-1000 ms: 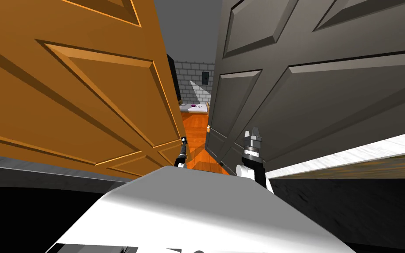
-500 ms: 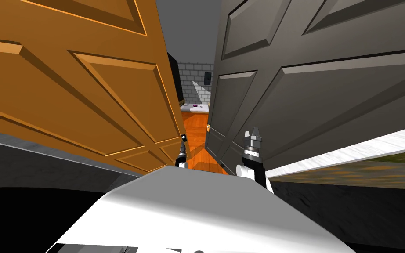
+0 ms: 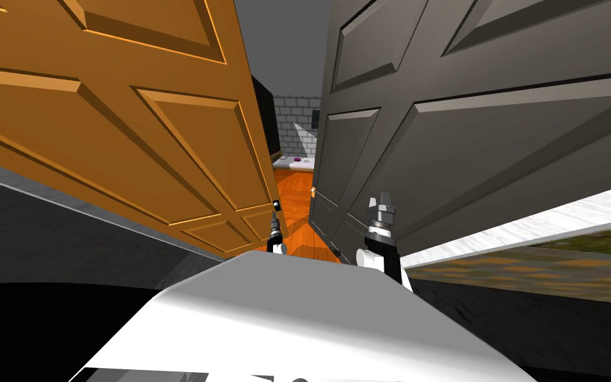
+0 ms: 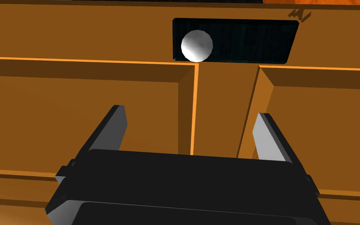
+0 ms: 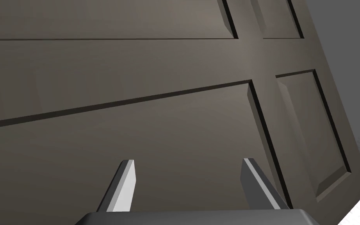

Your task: Push the door open

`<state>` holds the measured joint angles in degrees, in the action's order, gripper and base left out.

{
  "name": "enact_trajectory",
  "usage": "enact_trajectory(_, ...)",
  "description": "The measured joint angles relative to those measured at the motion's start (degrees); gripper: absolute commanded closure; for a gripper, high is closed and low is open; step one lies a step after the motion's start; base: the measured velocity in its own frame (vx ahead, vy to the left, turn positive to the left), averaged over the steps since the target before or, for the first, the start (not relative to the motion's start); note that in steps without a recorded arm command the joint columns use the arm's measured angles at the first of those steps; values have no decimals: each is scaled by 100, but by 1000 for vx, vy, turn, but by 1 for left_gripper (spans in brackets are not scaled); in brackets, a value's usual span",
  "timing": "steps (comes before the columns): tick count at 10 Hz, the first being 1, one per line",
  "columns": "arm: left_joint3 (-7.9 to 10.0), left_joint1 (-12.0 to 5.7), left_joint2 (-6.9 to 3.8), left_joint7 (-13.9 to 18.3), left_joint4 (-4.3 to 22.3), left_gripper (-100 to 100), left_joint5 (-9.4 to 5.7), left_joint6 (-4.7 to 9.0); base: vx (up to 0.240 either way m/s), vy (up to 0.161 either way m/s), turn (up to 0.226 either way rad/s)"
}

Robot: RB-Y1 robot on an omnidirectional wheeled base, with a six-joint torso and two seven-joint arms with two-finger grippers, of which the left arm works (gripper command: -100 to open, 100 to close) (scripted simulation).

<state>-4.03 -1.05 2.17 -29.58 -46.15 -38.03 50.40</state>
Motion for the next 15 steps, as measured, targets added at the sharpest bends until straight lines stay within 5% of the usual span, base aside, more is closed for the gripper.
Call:
enact_trajectory(1,3,-2,8,-9,1,-100,-10,18,12,50,-124)
enact_trajectory(4,104,-158,-257,-110,167,-100,-189,134,63,173,-186)
enact_trajectory(6,194,-320,-319,-182,406,-100,-361,315,158,197,-234)
enact_trajectory(10,391,-647,-27,-334,848,-100,-703,627,137,80,-116)
enact_trajectory(11,394,-663,-17,-332,868,100,-708,647,-14,3,19)
enact_trajectory(15,390,-650,-27,-337,851,100,-702,619,-12,0,-3)
